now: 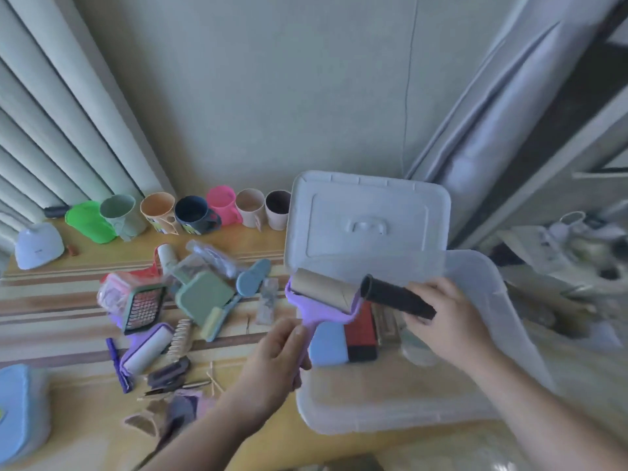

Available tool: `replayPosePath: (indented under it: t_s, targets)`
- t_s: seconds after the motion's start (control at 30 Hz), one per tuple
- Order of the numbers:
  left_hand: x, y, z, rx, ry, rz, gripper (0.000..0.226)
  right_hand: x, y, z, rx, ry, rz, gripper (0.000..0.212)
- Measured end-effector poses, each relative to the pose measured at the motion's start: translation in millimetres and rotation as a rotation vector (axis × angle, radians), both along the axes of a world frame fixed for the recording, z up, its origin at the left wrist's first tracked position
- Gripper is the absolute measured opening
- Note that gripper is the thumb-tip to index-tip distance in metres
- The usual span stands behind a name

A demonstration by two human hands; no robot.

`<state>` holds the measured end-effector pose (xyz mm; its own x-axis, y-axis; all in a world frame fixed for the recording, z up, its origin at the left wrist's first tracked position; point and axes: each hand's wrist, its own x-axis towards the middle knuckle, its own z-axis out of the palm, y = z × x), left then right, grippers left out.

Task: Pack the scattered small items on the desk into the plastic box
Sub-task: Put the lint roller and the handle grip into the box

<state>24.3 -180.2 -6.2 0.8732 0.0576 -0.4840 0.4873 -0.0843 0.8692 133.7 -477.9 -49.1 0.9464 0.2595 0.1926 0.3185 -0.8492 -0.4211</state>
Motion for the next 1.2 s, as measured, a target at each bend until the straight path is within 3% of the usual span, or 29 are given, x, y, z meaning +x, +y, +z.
replayPosePath:
  t_s: [0.13, 0.27, 0.37, 0.6, 0.77, 0.83, 0.93, 1.03, 1.1, 1.2]
  targets:
    - [1.3, -56.9, -5.8, 0.034, 0.069, -0.027, 0.033, -6.8, -57.9, -6.4, -0.015, 0.065, 0.006, 0.050]
    - [5.3, -88.5, -11.6, 0.129, 0.107, -0.009, 0.028, 0.3, -77.8, -15.0, -0.148, 0.541, 0.133, 0.031]
    - [7.6, -97.4, -9.5, 0.166, 0.096, 0.014, 0.027, -3.4, -73.0, -35.3, -0.384, 0.732, 0.353, 0.021]
    - [16.5, -87.2, -3.8, 0.229, 0.084, 0.128, 0.025, -14.3, 7.8, -86.5, -0.578, 0.777, 0.629, 0.028]
    - [11.6, -82.3, -6.4, 0.248, 0.105, 0.178, 0.025, -26.0, 55.6, -107.9, -0.642, 0.789, 0.632, 0.026]
    - [7.4, -81.6, -11.3, 0.219, 0.125, 0.199, 0.026, -22.7, 54.8, -113.8, -0.552, 0.865, 0.599, 0.027]
    - [2.3, -80.5, -22.7, 0.137, 0.158, 0.216, 0.027, -15.1, 37.5, -111.9, -0.288, 1.028, 0.488, 0.052]
    - [2.4, -84.6, -31.7, 0.089, 0.170, 0.208, 0.025, -9.6, 16.3, -101.0, -0.008, 1.113, 0.313, 0.047]
    - [6.4, -90.6, -36.3, 0.041, 0.188, 0.209, 0.019, -8.0, 1.4, -82.6, 0.276, 1.160, 0.126, 0.036]
    - [16.7, -105.4, -45.3, -0.048, 0.224, 0.172, 0.015, -5.9, -16.5, -45.9, 0.804, 1.257, -0.150, 0.046]
